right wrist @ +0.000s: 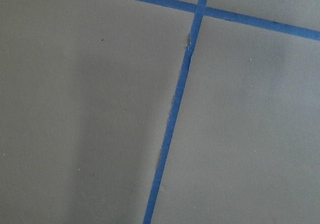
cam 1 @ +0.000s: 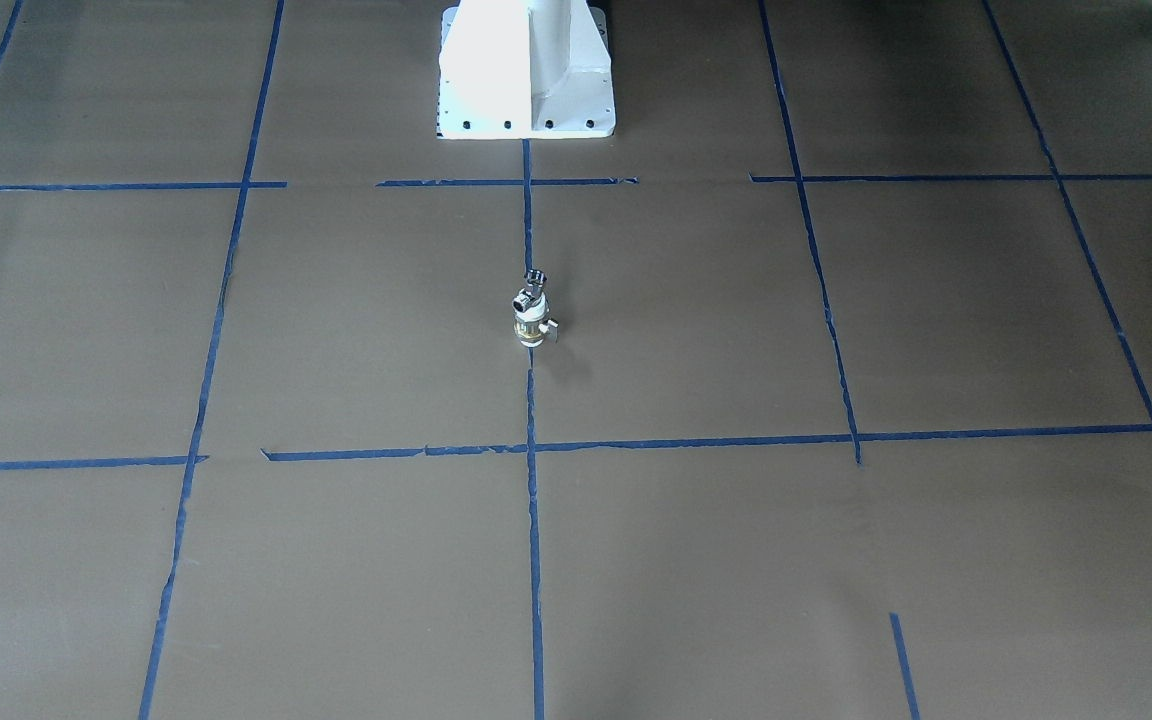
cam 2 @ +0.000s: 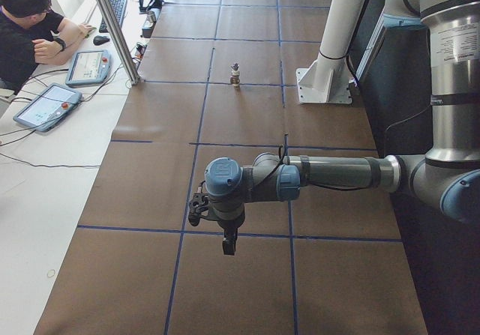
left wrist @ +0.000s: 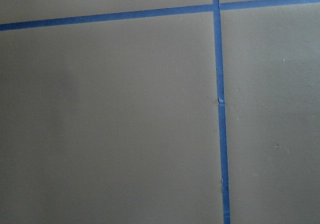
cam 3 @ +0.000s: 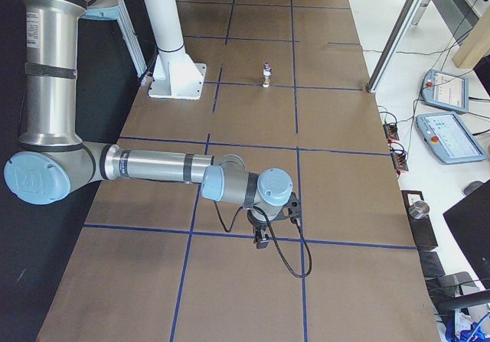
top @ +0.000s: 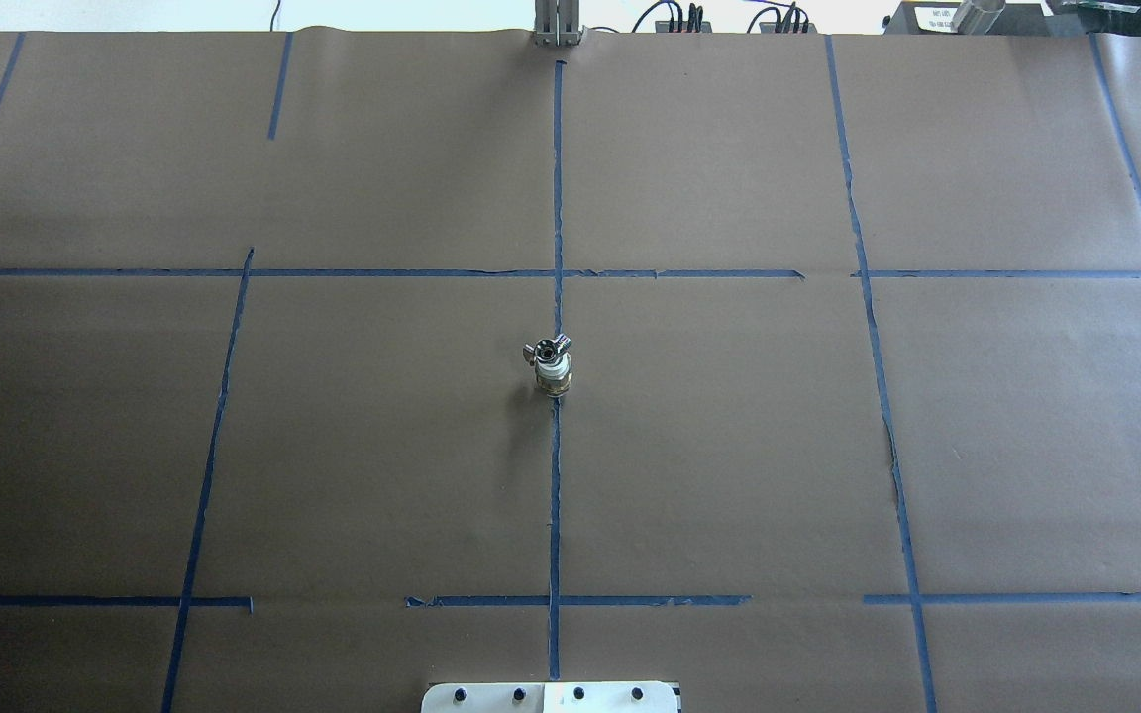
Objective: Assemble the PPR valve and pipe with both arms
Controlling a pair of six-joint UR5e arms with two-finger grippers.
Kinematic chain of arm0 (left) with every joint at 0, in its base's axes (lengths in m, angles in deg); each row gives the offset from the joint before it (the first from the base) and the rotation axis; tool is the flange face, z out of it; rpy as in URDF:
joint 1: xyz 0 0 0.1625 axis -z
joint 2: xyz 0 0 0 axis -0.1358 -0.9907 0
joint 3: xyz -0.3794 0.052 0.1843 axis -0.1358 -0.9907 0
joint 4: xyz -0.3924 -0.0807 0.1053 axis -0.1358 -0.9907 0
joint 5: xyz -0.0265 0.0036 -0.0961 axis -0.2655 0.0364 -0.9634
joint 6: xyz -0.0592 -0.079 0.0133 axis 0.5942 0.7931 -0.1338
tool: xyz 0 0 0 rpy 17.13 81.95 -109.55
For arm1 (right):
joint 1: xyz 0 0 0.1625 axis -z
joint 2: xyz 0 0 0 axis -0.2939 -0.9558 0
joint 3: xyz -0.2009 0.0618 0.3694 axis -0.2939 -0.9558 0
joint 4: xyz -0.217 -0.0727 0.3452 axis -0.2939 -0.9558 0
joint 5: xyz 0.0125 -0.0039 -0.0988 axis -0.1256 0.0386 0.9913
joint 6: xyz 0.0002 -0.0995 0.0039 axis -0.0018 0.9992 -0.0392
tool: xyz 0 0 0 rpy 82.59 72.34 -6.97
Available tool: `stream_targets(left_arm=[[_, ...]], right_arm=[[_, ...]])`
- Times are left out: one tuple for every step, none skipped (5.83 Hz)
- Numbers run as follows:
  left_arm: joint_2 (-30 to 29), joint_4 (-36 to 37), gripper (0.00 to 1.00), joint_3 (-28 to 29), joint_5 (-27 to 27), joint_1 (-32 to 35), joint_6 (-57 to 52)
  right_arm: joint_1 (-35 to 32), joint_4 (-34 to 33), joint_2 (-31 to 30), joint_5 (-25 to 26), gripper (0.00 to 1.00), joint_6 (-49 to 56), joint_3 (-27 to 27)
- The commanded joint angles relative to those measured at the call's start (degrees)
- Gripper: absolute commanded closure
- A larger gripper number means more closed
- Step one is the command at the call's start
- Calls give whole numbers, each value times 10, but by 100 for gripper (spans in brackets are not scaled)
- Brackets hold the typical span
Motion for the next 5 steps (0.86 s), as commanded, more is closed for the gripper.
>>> stream_targets(left_arm=[[0,0,0,0,0,0,0],[1,1,0,1,0,0,1],[1,1,0,1,0,0,0],[2,1,0,1,0,0,1],[1,1,0,1,0,0,1]], right_arm=[[0,2,0,-1,0,0,0],[0,2,0,-6,0,0,-2],[0,2,-1,-19,0,0,-2],[0,2,-3,-19,0,0,-3],[0,2,-4,-19,0,0,-3]])
